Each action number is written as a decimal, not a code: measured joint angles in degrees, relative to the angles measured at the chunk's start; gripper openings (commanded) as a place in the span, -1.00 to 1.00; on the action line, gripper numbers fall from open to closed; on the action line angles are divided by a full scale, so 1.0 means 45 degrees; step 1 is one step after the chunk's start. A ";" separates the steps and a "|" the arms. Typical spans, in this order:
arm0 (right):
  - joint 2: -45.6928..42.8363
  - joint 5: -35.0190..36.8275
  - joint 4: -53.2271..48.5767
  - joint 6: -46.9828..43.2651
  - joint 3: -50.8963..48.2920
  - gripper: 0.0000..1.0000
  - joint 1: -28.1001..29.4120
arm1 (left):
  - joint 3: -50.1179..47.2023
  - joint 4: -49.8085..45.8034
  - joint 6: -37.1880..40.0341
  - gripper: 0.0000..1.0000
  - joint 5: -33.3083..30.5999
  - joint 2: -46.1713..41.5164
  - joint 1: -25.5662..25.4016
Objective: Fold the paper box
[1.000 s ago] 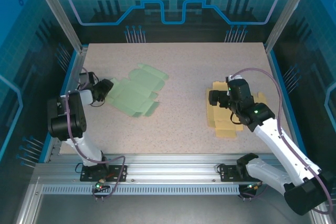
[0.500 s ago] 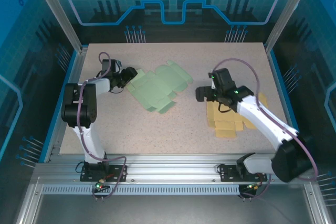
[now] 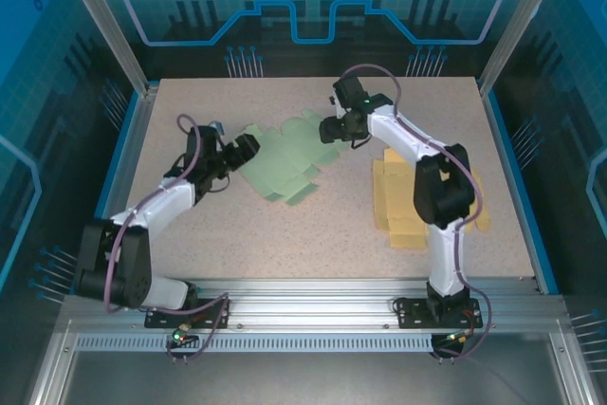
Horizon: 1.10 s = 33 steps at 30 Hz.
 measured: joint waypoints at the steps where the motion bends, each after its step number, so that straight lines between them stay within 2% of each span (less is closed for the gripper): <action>1: 0.0593 -0.0117 -0.0233 0.0010 0.0607 0.34 -0.0044 | -0.0413 0.0015 -0.0199 0.76 -0.0185 -0.0291 -0.0291; 5: 0.2385 -0.0500 -0.0860 0.0078 0.2487 0.29 -0.0330 | -0.2186 -0.0175 -0.1025 0.72 -0.1200 -0.1404 -0.1511; 9: 0.3691 -0.0913 -0.1209 0.0325 0.3502 0.03 -0.0729 | -0.3104 -0.0180 -0.1768 0.71 -0.1826 -0.2084 -0.2521; 16: 0.4231 -0.1321 -0.1350 0.0432 0.3492 -0.10 -0.0869 | -0.3657 0.0044 -0.2497 0.67 -0.2244 -0.2171 -0.2914; 19: 0.3803 -0.1171 -0.1059 0.0437 0.2759 -0.10 -0.0656 | -0.3677 0.0180 -0.2579 0.67 -0.2346 -0.2127 -0.2919; 28: 0.0933 -0.0408 -0.0107 0.1316 -0.2079 -0.10 0.0675 | -0.3706 -0.0282 -0.2540 0.72 -0.3381 -0.1962 -0.2895; 33: -0.0704 -0.0063 0.0607 0.2331 -0.4687 -0.09 0.1326 | -0.3886 -0.1044 -0.2419 0.72 -0.3672 -0.2142 -0.1977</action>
